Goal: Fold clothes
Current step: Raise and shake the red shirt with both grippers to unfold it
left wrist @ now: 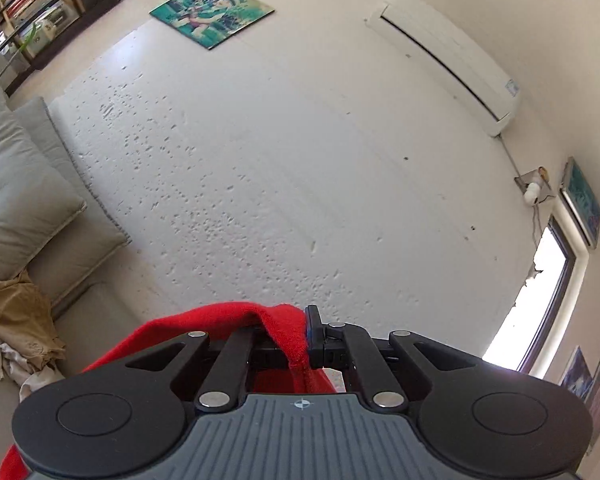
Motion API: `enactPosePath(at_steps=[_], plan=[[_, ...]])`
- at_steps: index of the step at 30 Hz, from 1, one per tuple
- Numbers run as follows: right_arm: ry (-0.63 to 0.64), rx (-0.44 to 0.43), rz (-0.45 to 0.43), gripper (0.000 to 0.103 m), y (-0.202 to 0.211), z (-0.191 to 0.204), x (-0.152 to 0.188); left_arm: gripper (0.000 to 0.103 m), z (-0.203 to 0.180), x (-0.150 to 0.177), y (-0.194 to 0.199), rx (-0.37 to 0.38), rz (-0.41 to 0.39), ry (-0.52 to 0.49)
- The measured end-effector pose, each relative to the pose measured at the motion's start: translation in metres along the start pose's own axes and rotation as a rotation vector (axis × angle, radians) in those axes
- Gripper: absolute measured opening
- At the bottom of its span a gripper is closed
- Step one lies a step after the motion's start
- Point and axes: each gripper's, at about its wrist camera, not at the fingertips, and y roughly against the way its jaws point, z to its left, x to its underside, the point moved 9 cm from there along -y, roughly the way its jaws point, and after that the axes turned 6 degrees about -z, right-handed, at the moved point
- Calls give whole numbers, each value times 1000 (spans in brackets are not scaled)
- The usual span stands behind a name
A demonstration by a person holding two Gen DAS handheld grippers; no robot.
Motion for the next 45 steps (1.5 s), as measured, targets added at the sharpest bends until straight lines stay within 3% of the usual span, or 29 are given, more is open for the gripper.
enactPosePath(at_steps=[4,7,11,16,18,20,22,23,26,30,34,41,45], plan=[[149,-89,-127,5,45,64,-29,3,-34,-17,25,89,-55,-1],[229,-100,-127,5,64,94,-33,3,-49,-20,26,133,-59,-20],[324,-32,-157,5,74,102,-47,4,-46,-5,0,112,27,-59],[311,201,-29,5,1,28,-54,4,23,59,-80,-40,306,-7],[332,298,55,5,-50,-19,-49,4,72,99,-120,-121,434,59],[329,394,129,5,-99,-70,-44,4,118,147,-152,-223,497,118],[268,472,128,5,-131,-111,-53,3,130,161,-178,-252,487,95],[238,463,99,5,-137,-116,-62,3,120,154,-190,-210,460,74],[306,380,-29,5,-147,-76,-105,4,74,119,-211,-80,364,-11],[390,338,-108,5,-135,-42,-129,4,56,112,-208,-38,334,-71],[383,403,-38,5,-123,-89,-102,4,92,166,-187,-97,362,-93],[221,604,171,5,-89,-266,32,4,207,288,-108,-314,554,-30],[114,680,226,5,-57,-330,101,4,262,334,-55,-453,649,25]])
